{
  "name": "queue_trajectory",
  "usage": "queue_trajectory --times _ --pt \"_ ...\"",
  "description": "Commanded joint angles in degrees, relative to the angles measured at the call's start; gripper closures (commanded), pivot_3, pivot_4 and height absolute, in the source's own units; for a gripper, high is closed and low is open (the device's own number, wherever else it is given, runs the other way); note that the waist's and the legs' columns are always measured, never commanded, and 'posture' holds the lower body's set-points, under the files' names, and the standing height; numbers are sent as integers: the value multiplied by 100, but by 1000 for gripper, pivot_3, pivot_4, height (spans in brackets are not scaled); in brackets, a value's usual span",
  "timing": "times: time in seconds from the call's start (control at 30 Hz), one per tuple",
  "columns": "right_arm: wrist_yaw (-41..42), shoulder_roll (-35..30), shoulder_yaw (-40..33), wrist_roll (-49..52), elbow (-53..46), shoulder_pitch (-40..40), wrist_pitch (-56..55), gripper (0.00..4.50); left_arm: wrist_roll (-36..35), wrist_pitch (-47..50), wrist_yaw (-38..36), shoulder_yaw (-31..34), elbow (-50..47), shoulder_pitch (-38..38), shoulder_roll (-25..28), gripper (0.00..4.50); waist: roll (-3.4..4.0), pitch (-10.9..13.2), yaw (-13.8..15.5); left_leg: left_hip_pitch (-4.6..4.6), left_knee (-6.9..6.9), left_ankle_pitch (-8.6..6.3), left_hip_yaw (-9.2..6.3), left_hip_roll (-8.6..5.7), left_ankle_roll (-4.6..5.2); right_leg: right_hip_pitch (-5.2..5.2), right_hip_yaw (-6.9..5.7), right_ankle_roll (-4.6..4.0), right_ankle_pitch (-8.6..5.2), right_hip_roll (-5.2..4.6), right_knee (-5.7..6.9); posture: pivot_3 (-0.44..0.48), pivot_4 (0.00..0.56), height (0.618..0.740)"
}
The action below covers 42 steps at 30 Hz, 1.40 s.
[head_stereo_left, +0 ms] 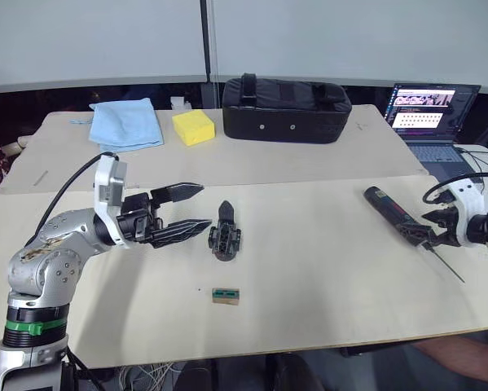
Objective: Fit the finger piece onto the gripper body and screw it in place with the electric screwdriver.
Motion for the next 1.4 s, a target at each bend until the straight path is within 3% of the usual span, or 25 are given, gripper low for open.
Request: queue_trajectory --times 0.03,0.2,0.47,0.6,0.7,0.8,0.9,1.07,1.17,1.4 --pt "-54 1 88 -307 462 -242 -472 0 -32 -140 -186 49 -147 -192 96 10 0 0 0 1 2 0 0 0 0 2 1 2 0 0 1 0 150 740" --pt "193 101 5 -367 924 -407 -620 0 4 -137 -179 1 -145 -253 57 10 0 0 -18 16 6 1 3 -2 0 12 10 6 4 1 7 0 150 740" --pt "85 116 -175 -343 1032 -316 -998 2564 34 -117 -173 -8 -101 -263 43 0 0 0 -50 28 6 1 4 3 0 16 13 6 5 6 13 0 150 740" --pt "-151 71 -527 -120 910 -104 -1237 2617 -77 18 -289 -37 -192 -145 107 0 1 -1 -43 28 6 1 6 1 0 17 16 6 6 6 13 0 150 740" --pt "360 -82 -888 279 86 269 -1085 2617 -69 -12 -407 -32 -230 -83 174 0 2 0 -36 26 6 0 8 0 0 16 19 9 7 4 10 0 150 740" --pt "801 -192 -1201 796 -1507 893 -453 2617 -9 -152 -562 -9 -162 -95 234 0 19 8 -32 23 6 0 8 1 0 13 20 13 9 4 13 0 150 740" --pt "996 -444 -1404 1314 -3809 1856 728 2617 737 -974 -1036 -154 269 -193 496 0 40 10 -2 26 6 0 11 5 0 7 22 15 9 8 21 0 150 740" --pt "474 -511 -1489 1811 -6802 3224 2299 2617 841 -1138 -1299 -234 642 -236 519 0 42 4 14 34 5 0 8 23 -1 10 11 4 5 22 26 0 150 740" --pt "13 -321 -1290 1600 -7357 3608 2296 2617 891 -1164 -1330 -316 601 -154 442 0 41 5 23 29 6 0 9 21 -1 9 12 -9 -2 17 18 0 150 740" --pt "-105 -184 -614 1096 -7115 3971 1608 2617 898 -1086 -1292 -411 464 -116 443 0 34 9 44 5 26 0 19 6 -1 1 19 -19 -10 0 9 0 150 740"
